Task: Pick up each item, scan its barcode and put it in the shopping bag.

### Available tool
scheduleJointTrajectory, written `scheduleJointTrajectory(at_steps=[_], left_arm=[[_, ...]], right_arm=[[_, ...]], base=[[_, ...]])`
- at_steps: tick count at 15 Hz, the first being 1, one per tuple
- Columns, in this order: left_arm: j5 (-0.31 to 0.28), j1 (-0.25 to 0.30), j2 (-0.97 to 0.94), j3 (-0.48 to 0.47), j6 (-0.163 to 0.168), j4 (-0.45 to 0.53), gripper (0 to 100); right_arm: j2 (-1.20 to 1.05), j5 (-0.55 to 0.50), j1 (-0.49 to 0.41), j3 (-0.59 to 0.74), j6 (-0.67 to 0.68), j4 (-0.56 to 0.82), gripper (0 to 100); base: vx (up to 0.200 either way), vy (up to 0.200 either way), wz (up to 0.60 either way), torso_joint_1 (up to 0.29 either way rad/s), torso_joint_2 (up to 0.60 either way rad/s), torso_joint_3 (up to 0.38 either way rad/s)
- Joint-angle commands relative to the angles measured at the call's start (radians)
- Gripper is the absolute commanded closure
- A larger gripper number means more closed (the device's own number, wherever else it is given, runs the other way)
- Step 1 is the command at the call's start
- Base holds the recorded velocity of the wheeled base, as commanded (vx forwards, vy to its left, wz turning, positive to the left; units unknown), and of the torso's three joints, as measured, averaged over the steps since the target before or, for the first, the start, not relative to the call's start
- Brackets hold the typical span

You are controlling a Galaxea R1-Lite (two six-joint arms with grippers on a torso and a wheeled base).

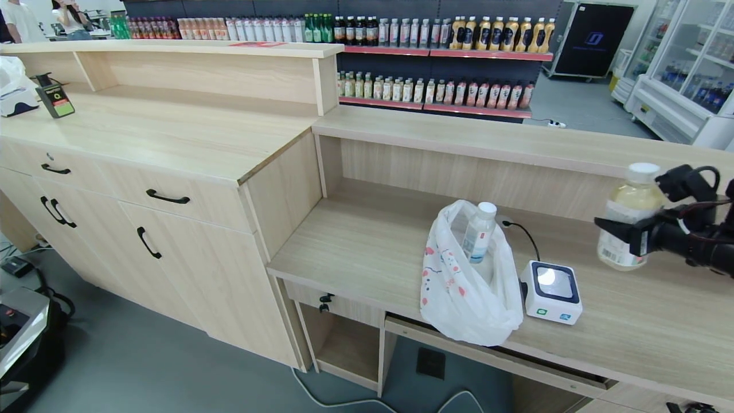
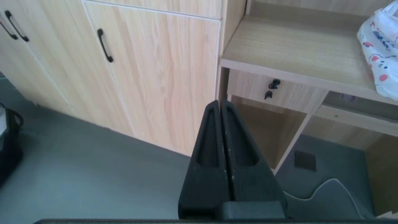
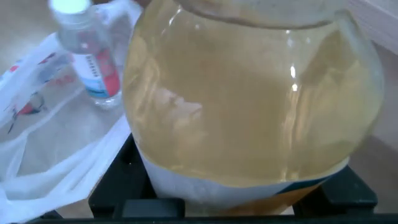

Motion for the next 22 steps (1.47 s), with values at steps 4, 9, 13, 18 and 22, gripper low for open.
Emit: scheduleJointTrajectory(at_steps=[4,9,13,18,22], left_arm=[[0.0,0.0,0.0,0.0,0.001,0.0,100],[0.0,0.0,0.0,0.0,-0.001,0.0,100],[0.0,0.0,0.0,0.0,0.001,0.0,100],[0.0,0.0,0.0,0.0,-0.001,0.0,100],[0.0,0.0,0.0,0.0,0.001,0.0,100]], right_arm=[[-0.29,-0.526,0.082,0.194,0.123,0.033,100],[-0.277,-0.59,0.115,0.199,0.124,0.026,100],[-0.17,-0.567,0.226,0.191,0.121,-0.159,100],[0.023,-0.288,0.255,0.196,0.068,-0.224,100],[0.128,-0.149,0.24,0.199,-0.06,-0.26,100]], base=[[0.0,0.0,0.0,0.0,0.0,0.0],[0.0,0.0,0.24,0.002,0.0,0.001],[0.0,0.0,0.6,-0.002,0.0,0.005],[0.0,0.0,0.0,0.0,0.0,0.0],[0.0,0.0,0.0,0.0,0.0,0.0]])
